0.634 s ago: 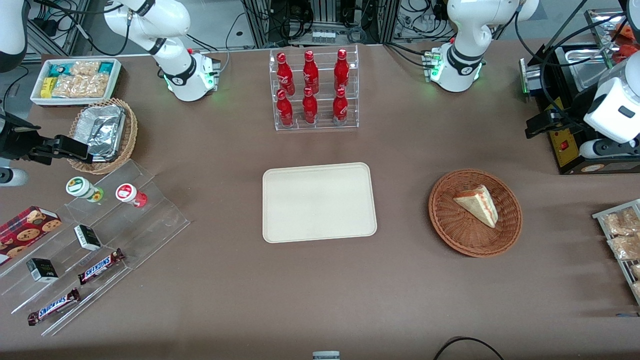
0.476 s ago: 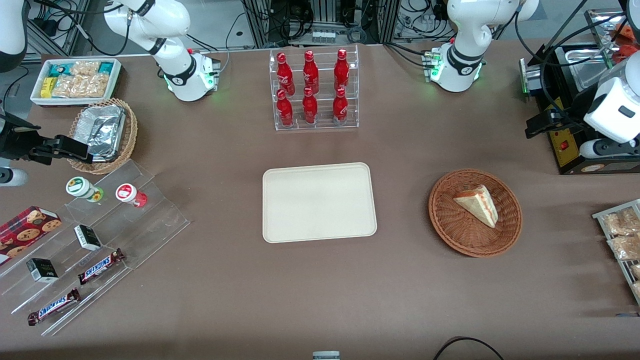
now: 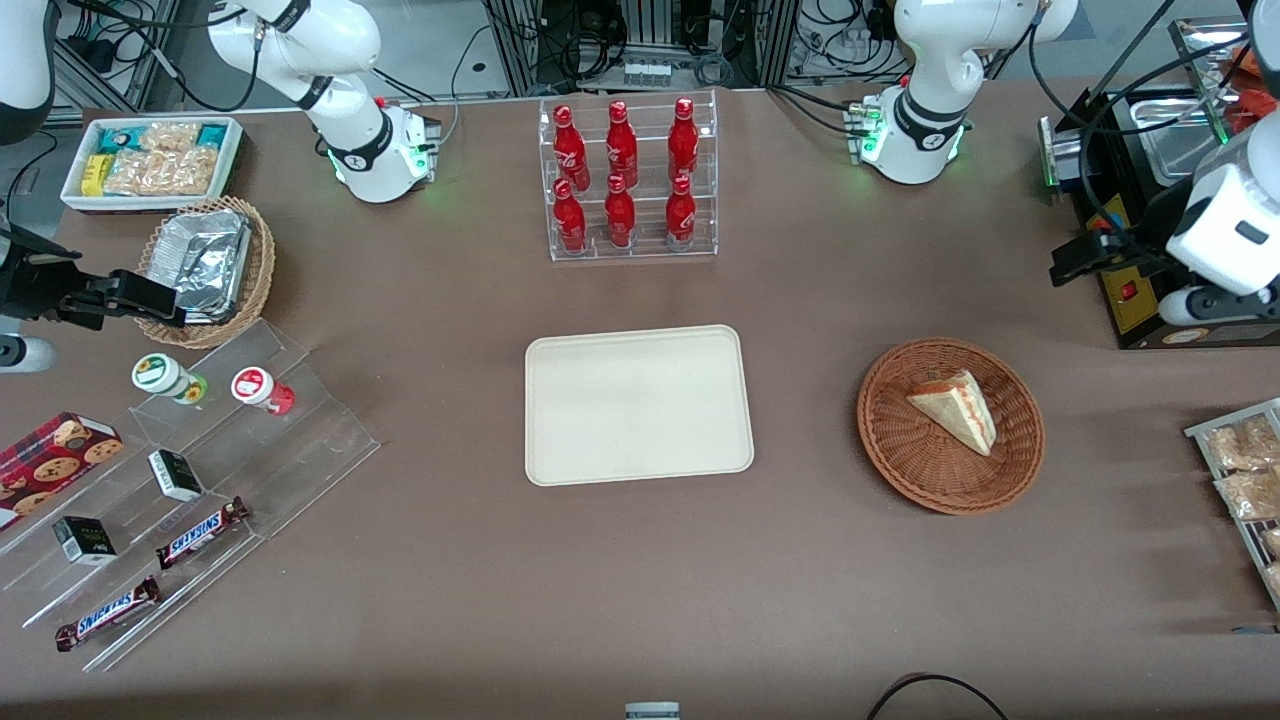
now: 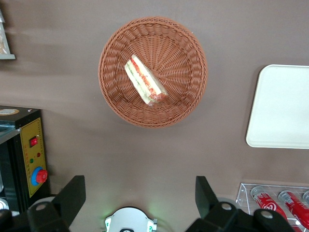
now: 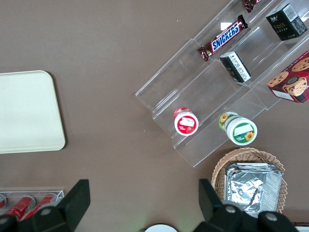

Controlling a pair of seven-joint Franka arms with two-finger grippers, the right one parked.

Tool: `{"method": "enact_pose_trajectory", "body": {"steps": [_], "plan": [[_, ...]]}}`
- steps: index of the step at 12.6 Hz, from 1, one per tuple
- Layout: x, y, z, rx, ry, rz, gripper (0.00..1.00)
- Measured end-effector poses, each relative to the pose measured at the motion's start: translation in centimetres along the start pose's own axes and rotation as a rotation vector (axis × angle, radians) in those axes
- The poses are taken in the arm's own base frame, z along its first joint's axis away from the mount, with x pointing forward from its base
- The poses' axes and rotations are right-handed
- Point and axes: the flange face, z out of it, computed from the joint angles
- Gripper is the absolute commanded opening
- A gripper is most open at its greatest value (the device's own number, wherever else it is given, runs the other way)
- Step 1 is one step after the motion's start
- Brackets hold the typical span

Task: Place sandwich from basket to tray
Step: 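Move the left gripper toward the wicker basket with the sandwich, then lower the open left gripper over the wrapped sandwich in the basket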

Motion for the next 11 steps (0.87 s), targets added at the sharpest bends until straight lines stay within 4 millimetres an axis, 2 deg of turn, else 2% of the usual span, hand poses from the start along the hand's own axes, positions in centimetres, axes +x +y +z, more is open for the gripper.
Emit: {"method": "enact_pose_trajectory", "body": {"steps": [4, 11], "plan": [[4.3, 0.2, 6.6, -0.001, -0.005, -0.009, 1.0], [8.4, 0.0, 13.8, -0.004, 0.003, -0.023, 1.0]]}}
